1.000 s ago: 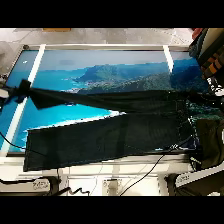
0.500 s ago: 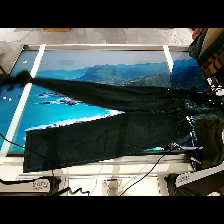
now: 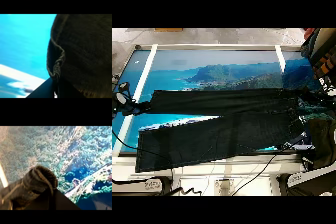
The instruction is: Fold the clothes and pants, and hang the long-sleeved shirts on hangers.
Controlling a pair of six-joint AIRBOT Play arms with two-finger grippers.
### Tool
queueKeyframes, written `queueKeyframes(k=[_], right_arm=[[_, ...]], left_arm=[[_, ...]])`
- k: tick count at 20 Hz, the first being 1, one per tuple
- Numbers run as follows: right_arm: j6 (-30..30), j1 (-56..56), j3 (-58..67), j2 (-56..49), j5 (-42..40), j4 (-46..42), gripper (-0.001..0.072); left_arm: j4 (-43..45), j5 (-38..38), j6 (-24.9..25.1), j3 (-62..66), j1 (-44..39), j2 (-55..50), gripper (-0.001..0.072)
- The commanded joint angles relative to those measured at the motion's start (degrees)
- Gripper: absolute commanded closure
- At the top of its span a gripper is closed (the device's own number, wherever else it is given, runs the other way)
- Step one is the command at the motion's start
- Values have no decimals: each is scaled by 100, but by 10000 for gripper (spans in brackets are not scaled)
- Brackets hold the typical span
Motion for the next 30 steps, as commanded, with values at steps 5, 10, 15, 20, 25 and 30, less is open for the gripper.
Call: queueKeyframes(k=[5,10,15,20,25,30], right_arm=[[2,4,7,0,-337,-7,679],[0,4,7,-4,-385,-9,679],[0,4,7,-4,-424,-11,679],[-4,4,7,-4,-466,-13,152],[0,-4,9,79,-297,-20,25],[2,-4,9,463,-136,-680,25]], left_arm=[[1093,190,-881,-85,-2,-46,692],[1060,-208,-1244,-118,-20,-278,691],[881,-205,-1244,-343,-48,-345,691],[828,-208,-1241,-345,-48,-339,273],[623,-310,-1239,-262,-48,-144,14],[1731,-1248,-957,-190,68,557,104]])
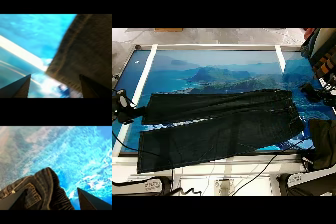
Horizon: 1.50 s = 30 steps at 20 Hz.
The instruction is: Fold the clothes and pants, and hang the long-sleeved shirts on hangers.
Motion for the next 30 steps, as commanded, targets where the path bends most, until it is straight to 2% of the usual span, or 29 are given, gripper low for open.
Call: queueKeyframes(k=[1,3,5,8,11,13,15,20,21,22,23,24,25,28,30], right_arm=[[2,-4,2,273,179,-601,25],[0,-4,2,428,299,-940,25],[0,-4,2,533,470,-1067,25],[4,-2,2,612,841,-1058,25],[247,-2,0,643,1263,-1054,26],[505,-2,0,645,1510,-1023,26],[702,-2,2,645,1744,-1010,25],[828,2,2,645,2098,-986,26],[844,2,0,645,2129,-966,26],[844,2,0,645,2155,-931,26],[844,2,2,645,2175,-883,26],[844,2,2,645,2201,-859,26],[844,2,2,645,2236,-857,26],[841,2,0,645,2391,-866,33],[841,2,2,645,2490,-979,191]], left_arm=[[625,-841,662,33,240,448,221],[122,-1427,1480,22,686,468,231],[-1187,-1871,2688,-39,1272,393,231],[-2771,-1513,3606,-332,2028,315,198],[-3316,-1054,4551,-726,2299,315,201],[-3303,-656,4878,-975,2299,315,201],[-3300,-282,4953,-1163,2297,313,201],[-3329,-304,5152,-1226,2295,-9,210],[-3423,-302,5158,-1224,2295,-98,256],[-3624,-299,5285,-1226,2295,-166,351],[-3880,-297,5482,-1224,2284,-201,400],[-4142,-269,5733,-1224,2277,-203,517],[-4371,-186,5932,-1217,2262,-203,689],[-5160,588,6030,-1217,2201,-203,690],[-5547,1226,6028,-1180,2065,-203,691]])
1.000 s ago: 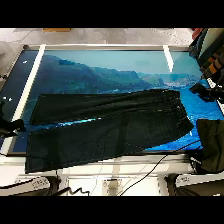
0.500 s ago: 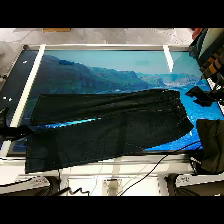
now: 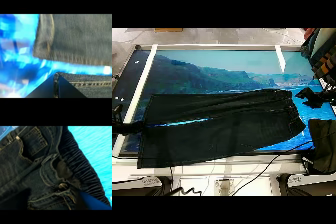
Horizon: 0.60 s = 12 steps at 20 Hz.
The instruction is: Fold the clothes and pants, and hang the long-sleeved shirts on hangers.
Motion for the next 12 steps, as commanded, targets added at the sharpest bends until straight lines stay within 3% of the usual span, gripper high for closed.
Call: queueKeyframes(k=[1,7,11,12], right_arm=[[15,4,0,2,188,-142,265],[11,4,0,2,245,-299,284],[0,4,0,2,481,-769,671],[-39,4,0,2,531,-800,678]], left_arm=[[-876,1154,155,83,-223,-7,691],[-916,3224,149,378,-1178,-9,692],[-916,4413,87,516,-1731,-35,692],[-914,4437,87,575,-1784,-66,693]])
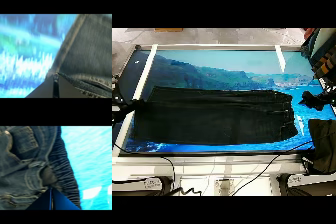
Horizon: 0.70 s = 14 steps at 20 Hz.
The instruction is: Fold the clothes and pants, and hang the long-sleeved shirts on hangers.
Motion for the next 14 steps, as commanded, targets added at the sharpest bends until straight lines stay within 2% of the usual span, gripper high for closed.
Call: queueKeyframes(k=[1,4,7,8,10,11,14], right_arm=[[-48,4,0,4,214,-269,678],[-186,4,-15,76,420,-275,678],[-302,4,-129,538,291,-337,679],[-345,0,-210,772,245,-426,679],[-348,-46,-533,1368,190,-761,679],[-348,-114,-782,1720,160,-925,679],[-227,-557,-1864,2916,173,-1572,678]], left_arm=[[-17,817,-44,179,-337,-81,692],[-17,811,-192,201,-339,-149,690],[-13,579,-190,201,-337,28,676],[17,295,-188,201,-334,151,618],[232,-304,-190,201,-334,385,225],[304,-654,-192,201,-315,518,176],[337,-1790,-190,201,-118,1045,177]])
